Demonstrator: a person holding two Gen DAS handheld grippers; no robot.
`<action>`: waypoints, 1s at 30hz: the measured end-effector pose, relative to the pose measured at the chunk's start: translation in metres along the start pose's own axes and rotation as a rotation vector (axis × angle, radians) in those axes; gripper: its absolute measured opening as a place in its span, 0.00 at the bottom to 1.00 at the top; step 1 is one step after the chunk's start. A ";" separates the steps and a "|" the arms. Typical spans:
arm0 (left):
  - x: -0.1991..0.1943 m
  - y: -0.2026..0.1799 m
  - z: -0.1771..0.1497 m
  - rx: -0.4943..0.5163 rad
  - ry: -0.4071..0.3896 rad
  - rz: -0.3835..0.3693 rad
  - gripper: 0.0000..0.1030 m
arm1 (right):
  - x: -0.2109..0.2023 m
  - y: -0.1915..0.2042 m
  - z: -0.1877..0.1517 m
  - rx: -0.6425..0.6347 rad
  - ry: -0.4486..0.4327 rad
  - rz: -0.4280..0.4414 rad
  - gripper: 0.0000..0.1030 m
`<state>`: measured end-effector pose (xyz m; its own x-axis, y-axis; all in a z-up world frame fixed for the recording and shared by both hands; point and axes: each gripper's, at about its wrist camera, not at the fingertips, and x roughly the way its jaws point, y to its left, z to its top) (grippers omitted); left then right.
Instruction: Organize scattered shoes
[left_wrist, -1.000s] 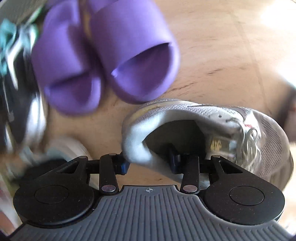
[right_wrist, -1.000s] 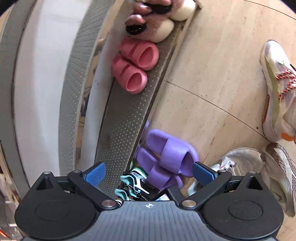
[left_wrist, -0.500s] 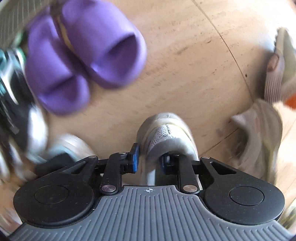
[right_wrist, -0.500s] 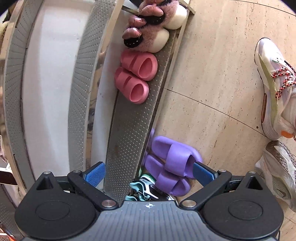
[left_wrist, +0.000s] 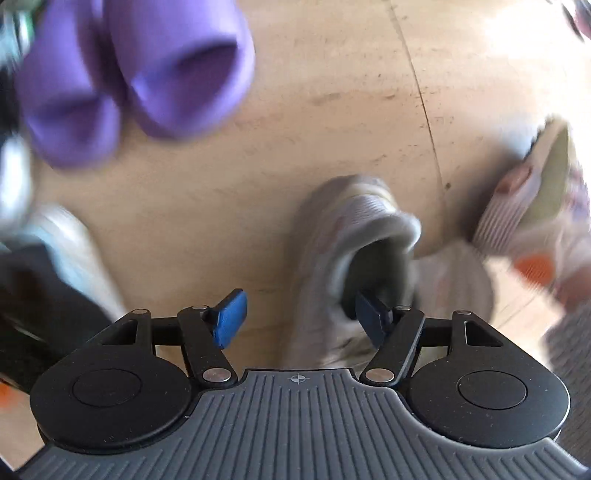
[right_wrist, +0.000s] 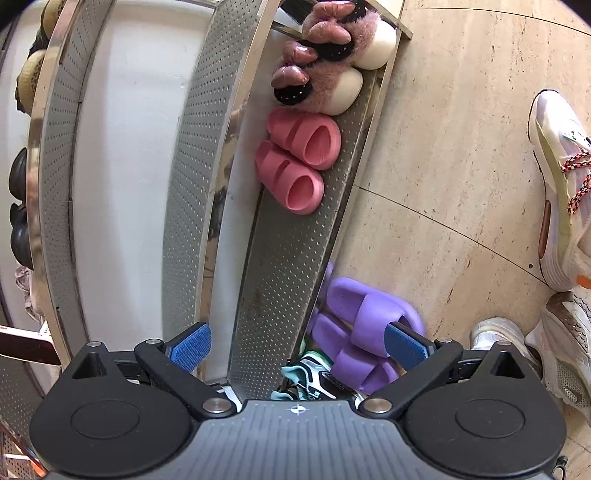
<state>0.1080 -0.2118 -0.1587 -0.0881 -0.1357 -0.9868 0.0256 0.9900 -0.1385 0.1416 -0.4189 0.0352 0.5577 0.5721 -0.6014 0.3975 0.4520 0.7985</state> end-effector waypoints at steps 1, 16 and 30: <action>-0.017 -0.004 -0.009 0.073 -0.085 -0.033 0.66 | 0.000 0.000 0.000 -0.002 0.000 -0.003 0.99; 0.042 -0.091 -0.015 0.151 0.073 -0.218 0.54 | -0.018 -0.013 0.008 0.051 -0.018 0.022 0.99; 0.082 -0.112 -0.007 0.152 0.097 -0.280 0.82 | -0.029 -0.013 0.013 0.079 -0.022 0.071 0.99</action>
<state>0.0914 -0.3335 -0.2234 -0.2072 -0.3905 -0.8970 0.1348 0.8967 -0.4215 0.1297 -0.4502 0.0427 0.6023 0.5852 -0.5430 0.4117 0.3550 0.8393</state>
